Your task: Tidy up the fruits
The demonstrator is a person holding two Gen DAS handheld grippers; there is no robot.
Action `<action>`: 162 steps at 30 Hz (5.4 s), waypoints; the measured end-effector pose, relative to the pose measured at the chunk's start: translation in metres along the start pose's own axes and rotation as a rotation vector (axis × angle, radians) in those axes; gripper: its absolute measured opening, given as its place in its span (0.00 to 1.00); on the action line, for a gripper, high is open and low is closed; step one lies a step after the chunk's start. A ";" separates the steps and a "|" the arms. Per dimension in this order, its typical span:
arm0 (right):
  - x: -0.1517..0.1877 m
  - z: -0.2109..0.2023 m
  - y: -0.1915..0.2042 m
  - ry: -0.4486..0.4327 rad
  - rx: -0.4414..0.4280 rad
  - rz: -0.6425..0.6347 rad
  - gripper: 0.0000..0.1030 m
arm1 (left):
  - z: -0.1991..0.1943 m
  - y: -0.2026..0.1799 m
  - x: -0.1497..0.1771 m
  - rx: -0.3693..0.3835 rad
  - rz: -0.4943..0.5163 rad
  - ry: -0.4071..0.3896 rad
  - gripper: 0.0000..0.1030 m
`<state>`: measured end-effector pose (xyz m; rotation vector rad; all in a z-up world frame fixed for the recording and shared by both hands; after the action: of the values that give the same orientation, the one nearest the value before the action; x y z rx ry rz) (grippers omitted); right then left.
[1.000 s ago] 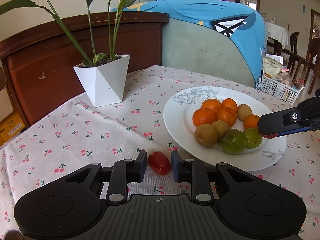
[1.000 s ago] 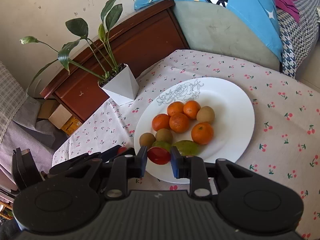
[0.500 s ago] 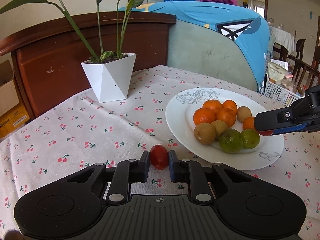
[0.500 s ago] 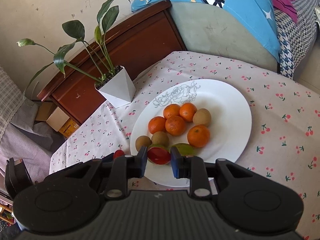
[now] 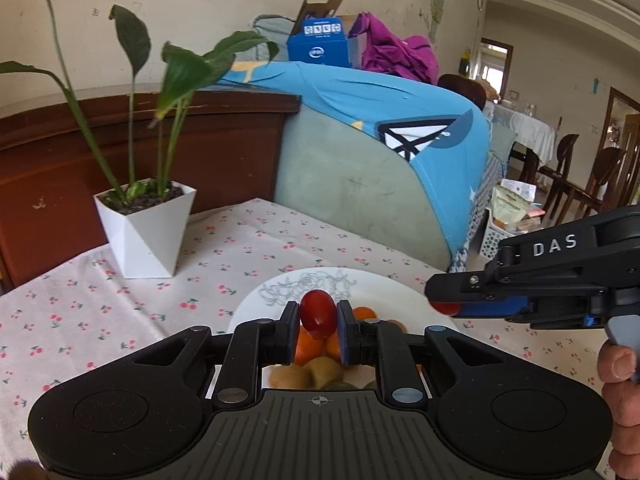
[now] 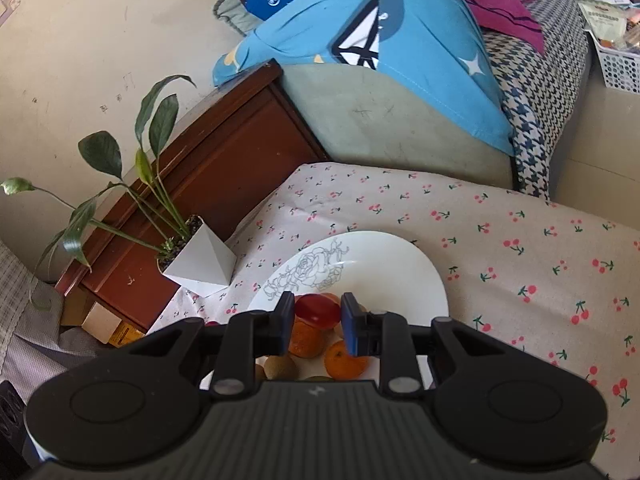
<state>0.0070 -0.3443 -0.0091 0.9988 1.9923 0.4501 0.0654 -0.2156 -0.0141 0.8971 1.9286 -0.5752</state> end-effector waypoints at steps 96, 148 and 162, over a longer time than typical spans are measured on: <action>0.046 -0.019 -0.025 0.070 0.470 -0.299 0.91 | -0.040 0.019 0.039 -0.451 -0.176 0.445 0.91; 0.071 -0.015 0.000 0.060 0.408 -0.413 0.91 | -0.069 0.037 0.055 -0.557 -0.167 0.460 0.91; 0.133 -0.016 0.040 0.128 0.175 -0.552 0.92 | -0.133 0.078 0.089 -0.626 -0.319 0.442 0.91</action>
<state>-0.0303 -0.2150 -0.0451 0.4880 2.3404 0.0366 0.0258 -0.0427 -0.0311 0.3263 2.4665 0.0849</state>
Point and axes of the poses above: each gripper's, at about its wrist camera, not at the fingertips, and z roughly the way its jaws point, y to its left, x to its underside, the point moved 9 cm from there along z, roughly the way its jaws point, and after that the axes turned 8 degrees about z, right-handed, at the moved point
